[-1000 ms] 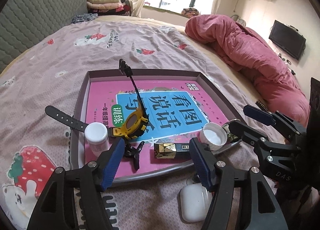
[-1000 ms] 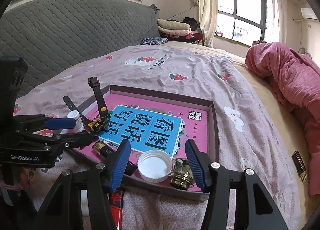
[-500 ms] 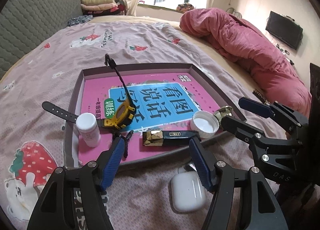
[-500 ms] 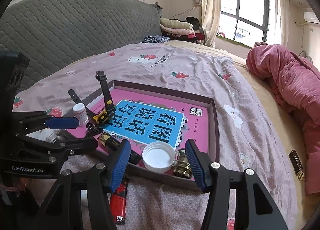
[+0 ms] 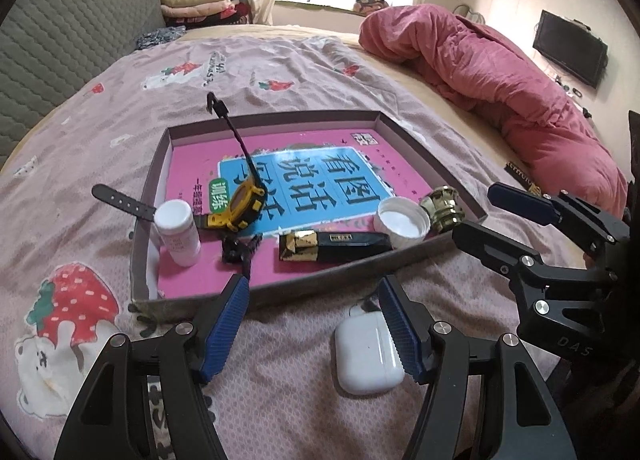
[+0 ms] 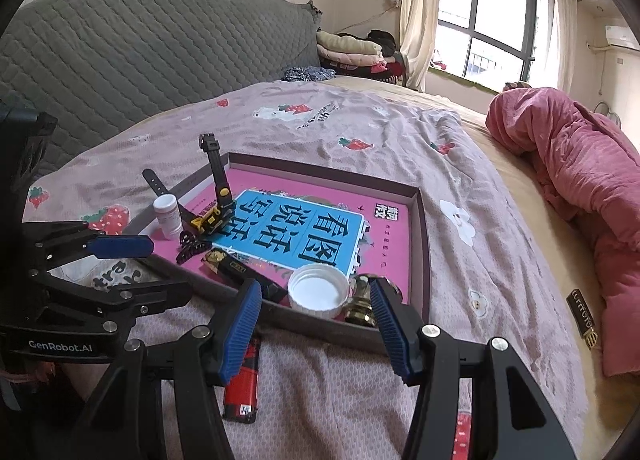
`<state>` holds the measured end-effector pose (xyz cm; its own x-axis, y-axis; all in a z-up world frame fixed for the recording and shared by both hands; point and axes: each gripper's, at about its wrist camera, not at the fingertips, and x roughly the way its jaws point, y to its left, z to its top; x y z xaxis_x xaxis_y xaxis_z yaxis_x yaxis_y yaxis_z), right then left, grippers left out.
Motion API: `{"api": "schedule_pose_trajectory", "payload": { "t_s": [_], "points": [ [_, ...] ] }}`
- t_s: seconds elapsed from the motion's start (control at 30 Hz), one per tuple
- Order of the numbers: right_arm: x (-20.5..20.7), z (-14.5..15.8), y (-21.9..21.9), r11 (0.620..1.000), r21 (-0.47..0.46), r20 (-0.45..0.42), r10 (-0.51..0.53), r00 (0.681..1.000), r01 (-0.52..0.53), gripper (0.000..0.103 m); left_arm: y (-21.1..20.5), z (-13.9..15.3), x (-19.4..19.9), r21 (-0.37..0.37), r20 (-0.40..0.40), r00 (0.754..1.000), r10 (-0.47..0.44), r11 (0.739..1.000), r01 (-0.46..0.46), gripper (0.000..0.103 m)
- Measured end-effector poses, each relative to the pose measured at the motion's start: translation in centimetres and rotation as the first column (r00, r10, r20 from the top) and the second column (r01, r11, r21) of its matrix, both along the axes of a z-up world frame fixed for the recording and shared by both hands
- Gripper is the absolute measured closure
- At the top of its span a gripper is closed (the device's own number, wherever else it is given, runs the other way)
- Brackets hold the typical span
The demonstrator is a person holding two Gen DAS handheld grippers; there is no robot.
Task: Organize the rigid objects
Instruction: 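Withdraw both tools from the tray toward the earbud case and red lighter, then close the right tool on the red lighter while the left tool closes on the white earbud case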
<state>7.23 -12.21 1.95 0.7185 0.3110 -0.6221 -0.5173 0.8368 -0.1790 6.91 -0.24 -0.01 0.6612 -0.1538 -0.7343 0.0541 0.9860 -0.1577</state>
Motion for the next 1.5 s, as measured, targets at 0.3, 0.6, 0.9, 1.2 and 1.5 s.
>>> {"api": "schedule_pose_trajectory", "payload": {
  "t_s": [0.3,0.6,0.9,1.2,1.5],
  "points": [
    [-0.9,-0.4,-0.6,1.0,-0.011,-0.038,-0.019,0.999,0.019,0.047,-0.5,0.0,-0.8,-0.012,-0.025,0.999,-0.021,1.0,0.021,0.034],
    [-1.9,-2.4,-0.2,0.996,-0.091,-0.137,-0.015,0.991,0.002,0.047,-1.4,-1.3,-1.0,-0.046,-0.099,0.993,-0.061,0.997,0.056,0.034],
    [-2.5,-4.2,0.6,0.991,-0.122,-0.226,0.03,0.974,-0.058,0.047,-1.8,-3.1,-0.3,-0.079,-0.173,0.981,-0.089,0.994,0.077,0.034],
    [-2.5,-6.1,2.1,0.979,-0.184,-0.241,0.047,0.969,-0.093,0.047,-2.6,-5.2,1.5,-0.078,-0.249,0.962,-0.116,0.992,0.1,0.034],
    [0.0,-7.9,2.2,0.992,-0.118,-0.293,0.001,0.956,-0.037,0.047,-1.4,-6.0,2.7,-0.096,-0.284,0.951,-0.12,0.991,0.096,0.037]
  ]
}}
